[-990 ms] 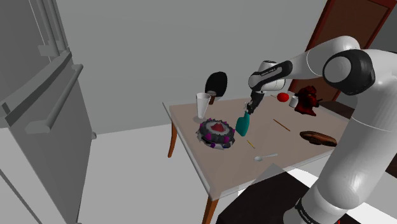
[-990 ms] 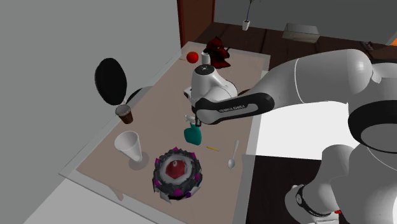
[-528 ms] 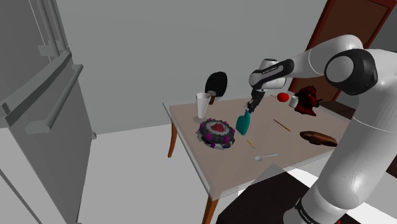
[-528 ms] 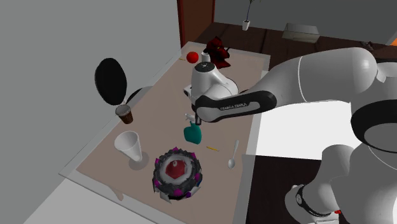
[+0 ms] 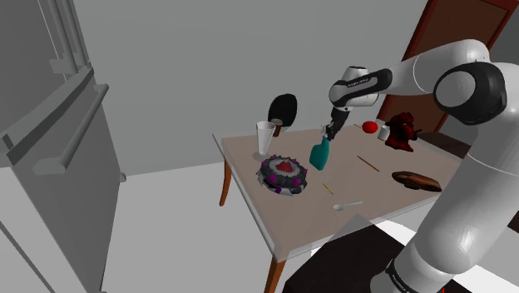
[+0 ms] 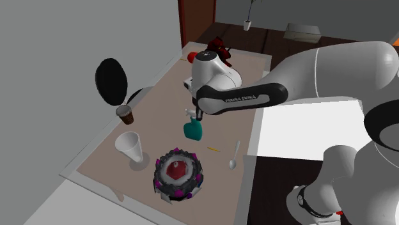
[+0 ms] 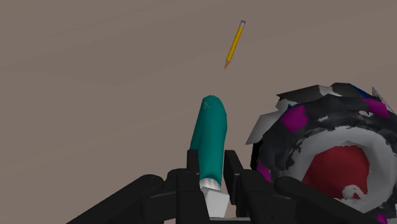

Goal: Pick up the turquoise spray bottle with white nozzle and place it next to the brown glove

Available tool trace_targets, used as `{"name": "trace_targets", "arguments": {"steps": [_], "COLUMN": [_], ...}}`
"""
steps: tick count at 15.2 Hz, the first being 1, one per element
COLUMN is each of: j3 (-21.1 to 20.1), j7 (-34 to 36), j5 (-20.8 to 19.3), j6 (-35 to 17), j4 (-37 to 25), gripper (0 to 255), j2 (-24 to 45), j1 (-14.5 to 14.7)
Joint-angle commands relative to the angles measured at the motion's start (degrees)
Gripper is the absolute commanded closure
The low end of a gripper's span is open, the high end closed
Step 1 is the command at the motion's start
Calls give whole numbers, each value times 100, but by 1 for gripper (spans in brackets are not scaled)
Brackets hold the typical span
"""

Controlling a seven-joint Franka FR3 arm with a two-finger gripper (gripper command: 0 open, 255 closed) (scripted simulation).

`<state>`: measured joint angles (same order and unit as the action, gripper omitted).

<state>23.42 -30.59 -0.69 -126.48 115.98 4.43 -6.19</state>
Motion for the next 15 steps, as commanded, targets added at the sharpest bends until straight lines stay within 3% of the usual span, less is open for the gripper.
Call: {"name": "trace_targets", "arguments": {"steps": [1, 15], "j3": [1, -8], "j7": [15, 65], "j5": [-28, -142], "j6": [147, 1188], "j4": [-91, -875], "gripper": [255, 255], "j2": [-60, -337], "j1": [5, 30]}}
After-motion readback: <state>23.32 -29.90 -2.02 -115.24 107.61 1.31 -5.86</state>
